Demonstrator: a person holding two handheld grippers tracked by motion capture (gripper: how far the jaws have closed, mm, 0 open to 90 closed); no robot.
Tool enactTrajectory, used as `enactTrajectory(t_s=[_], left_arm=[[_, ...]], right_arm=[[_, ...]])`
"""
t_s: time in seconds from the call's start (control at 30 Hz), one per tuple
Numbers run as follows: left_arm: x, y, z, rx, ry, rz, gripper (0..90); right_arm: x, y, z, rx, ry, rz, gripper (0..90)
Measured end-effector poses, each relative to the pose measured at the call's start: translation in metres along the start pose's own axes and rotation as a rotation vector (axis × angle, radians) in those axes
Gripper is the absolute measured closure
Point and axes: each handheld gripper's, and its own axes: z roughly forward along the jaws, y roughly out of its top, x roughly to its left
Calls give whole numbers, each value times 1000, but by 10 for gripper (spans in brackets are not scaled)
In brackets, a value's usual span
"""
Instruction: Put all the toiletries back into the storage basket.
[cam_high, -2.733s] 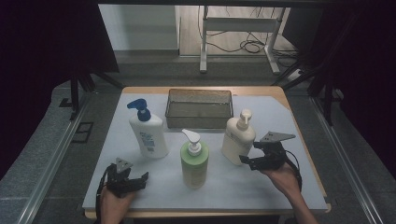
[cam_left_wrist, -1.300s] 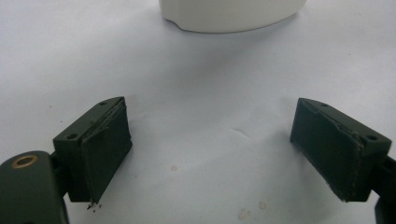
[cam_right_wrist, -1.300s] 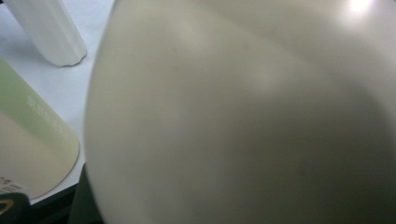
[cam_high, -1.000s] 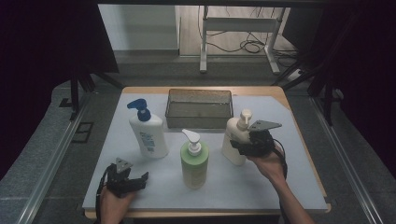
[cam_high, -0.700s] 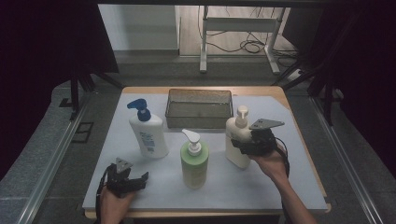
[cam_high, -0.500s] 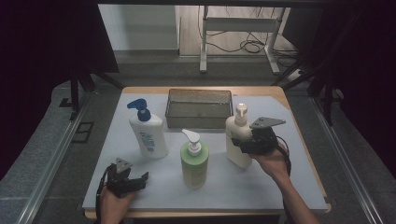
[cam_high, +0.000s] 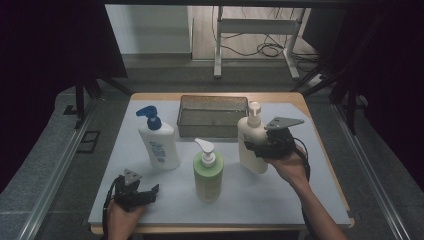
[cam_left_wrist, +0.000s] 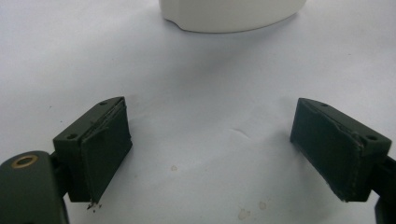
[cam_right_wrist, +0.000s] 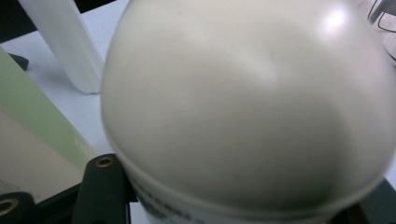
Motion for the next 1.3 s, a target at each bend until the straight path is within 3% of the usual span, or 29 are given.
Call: enactTrajectory(t_s=[0.87,1.3], left_arm=[[0,0,0,-1,-1,0,117],[0,0,0,0,0,1,117]], right_arm=[[-9,47,16,-31,-14,-6,395],[-13,69,34,-58,-21,-1,396]])
